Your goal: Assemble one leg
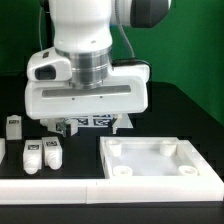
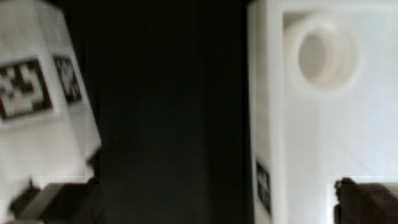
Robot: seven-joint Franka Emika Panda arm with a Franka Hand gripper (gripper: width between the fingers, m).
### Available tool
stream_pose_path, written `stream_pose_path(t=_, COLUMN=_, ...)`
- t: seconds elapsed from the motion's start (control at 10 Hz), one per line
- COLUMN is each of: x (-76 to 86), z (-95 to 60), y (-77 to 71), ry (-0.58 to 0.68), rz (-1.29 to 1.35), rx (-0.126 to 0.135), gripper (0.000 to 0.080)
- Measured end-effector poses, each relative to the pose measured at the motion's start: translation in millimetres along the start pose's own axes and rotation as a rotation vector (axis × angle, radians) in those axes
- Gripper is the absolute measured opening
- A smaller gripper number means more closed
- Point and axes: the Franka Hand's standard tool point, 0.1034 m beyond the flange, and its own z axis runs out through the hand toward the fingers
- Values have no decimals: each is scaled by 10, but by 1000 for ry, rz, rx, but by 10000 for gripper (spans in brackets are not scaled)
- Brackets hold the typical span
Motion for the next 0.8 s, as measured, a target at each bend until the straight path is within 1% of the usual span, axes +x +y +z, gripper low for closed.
stream_pose_path(t=0.1, x=-141, z=-59, y=166, ry=-88, rz=-21, rx=17, gripper=648)
stream_pose_path(t=0.2, x=-279, z=-108, y=340, ry=-147, rz=-39, rx=17, gripper=648)
stream_pose_path(t=0.3, x=-448, z=-129, y=468, ry=-243, rz=-31, rx=24, gripper=648)
stream_pose_path(t=0.4, x=-491, z=-97, y=507, ry=-290, rz=-20, rx=12, gripper=649)
stream_pose_path(t=0.5, x=-525, z=-47, y=428, ry=-348, rz=-10, rx=19, gripper=648)
stream_pose_path(t=0.7, x=-559, z=-8, y=421, ry=-461, rz=-14, rx=28, gripper=648)
stream_pose_path(t=0.8, x=-530, z=48, y=435, ry=-477, rz=-16, rx=26, gripper=648)
